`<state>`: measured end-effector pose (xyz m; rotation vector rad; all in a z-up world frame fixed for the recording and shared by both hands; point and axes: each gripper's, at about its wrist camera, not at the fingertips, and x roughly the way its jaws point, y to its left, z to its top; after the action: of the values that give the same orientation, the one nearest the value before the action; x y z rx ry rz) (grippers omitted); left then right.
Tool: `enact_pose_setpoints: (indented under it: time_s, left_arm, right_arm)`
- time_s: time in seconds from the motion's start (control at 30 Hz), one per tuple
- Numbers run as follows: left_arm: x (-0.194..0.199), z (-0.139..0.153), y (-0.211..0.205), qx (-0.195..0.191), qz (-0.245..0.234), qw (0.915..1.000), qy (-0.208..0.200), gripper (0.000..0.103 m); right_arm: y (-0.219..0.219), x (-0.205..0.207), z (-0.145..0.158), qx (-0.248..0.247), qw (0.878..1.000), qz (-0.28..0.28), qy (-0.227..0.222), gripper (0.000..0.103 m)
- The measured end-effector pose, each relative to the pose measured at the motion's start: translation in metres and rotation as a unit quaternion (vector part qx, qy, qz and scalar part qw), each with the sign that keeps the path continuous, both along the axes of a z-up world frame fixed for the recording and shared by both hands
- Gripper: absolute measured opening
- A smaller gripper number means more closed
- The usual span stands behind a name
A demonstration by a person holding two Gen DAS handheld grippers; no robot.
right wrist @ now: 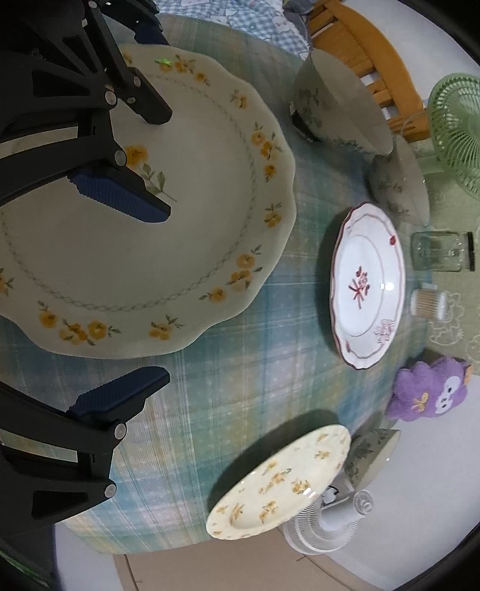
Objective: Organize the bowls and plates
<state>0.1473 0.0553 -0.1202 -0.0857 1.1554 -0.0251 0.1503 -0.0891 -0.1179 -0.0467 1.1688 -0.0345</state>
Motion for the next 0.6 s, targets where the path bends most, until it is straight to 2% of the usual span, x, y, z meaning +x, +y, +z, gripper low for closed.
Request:
enact_pose_setpoints:
  time_s: [0.1,0.33,0.43,0.6]
  left_arm:
    - [0.004,0.0,-0.001,-0.003,-0.005,1.0,0.001,0.063]
    - [0.007,-0.001,0.0,-0.007,-0.003,0.9999,0.007,0.063]
    - [0.007,0.0,-0.002,-0.001,0.0,0.9999,0.011,0.063]
    - [0.006,0.004,-0.019,0.015,-0.006,0.9998,0.013,0.063]
  right_arm:
    - [-0.001,0.005,-0.005,0.007,1.0,-0.002,0.014,0.072]
    - [-0.003,0.009,-0.006,0.012,1.0,-0.003,0.02,0.07]
    - [-0.007,0.01,-0.005,0.012,1.0,-0.009,0.023,0.065]
    - [-0.021,0.01,0.001,0.014,1.0,-0.01,0.012,0.066]
